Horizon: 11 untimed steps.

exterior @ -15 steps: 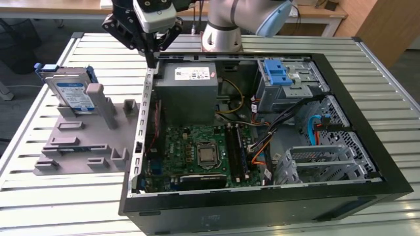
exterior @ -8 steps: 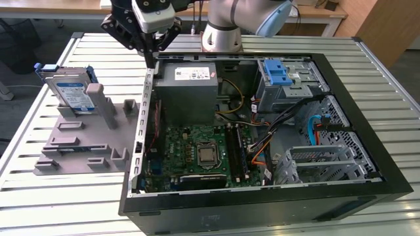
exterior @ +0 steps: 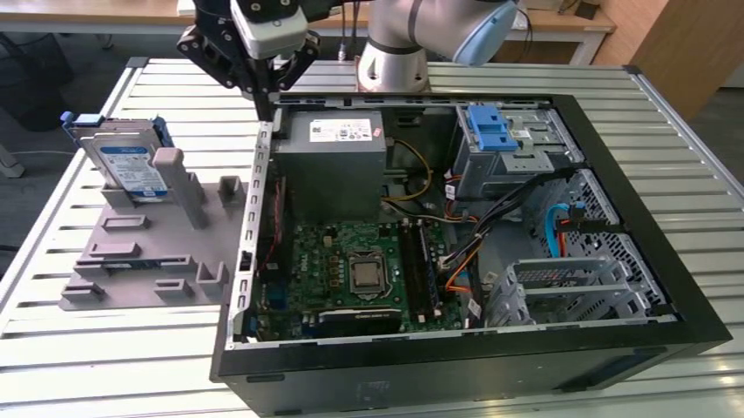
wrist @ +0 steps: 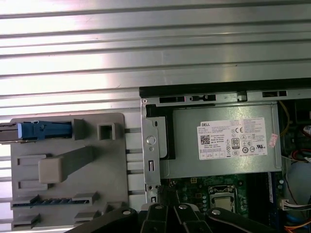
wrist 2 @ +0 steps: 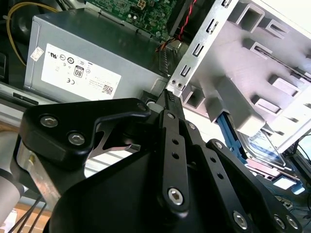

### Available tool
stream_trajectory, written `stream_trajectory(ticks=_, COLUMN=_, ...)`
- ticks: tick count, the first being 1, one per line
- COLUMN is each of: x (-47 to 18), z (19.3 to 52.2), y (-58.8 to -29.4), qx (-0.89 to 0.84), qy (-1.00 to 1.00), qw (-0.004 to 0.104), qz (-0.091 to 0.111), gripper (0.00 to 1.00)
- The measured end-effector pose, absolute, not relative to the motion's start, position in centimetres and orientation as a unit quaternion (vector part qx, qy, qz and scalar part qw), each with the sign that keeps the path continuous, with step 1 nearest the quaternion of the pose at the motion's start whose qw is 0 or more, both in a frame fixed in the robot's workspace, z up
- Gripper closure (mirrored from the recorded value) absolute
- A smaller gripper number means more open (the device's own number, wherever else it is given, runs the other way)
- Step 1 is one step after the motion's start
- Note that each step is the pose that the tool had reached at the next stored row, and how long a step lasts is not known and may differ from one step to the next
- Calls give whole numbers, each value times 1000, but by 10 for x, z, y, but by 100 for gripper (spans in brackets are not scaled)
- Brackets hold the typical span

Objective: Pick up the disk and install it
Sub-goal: 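Reach for the disk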

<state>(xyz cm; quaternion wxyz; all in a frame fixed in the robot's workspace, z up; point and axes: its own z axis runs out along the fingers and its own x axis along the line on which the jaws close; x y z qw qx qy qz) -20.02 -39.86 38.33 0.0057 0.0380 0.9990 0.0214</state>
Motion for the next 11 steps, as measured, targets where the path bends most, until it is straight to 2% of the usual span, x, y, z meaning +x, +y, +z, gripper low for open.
stream_trajectory(ticks=11, x=-203, z=383, y=-399, qx=38, qy=999, qw=5, qz=21, gripper=89)
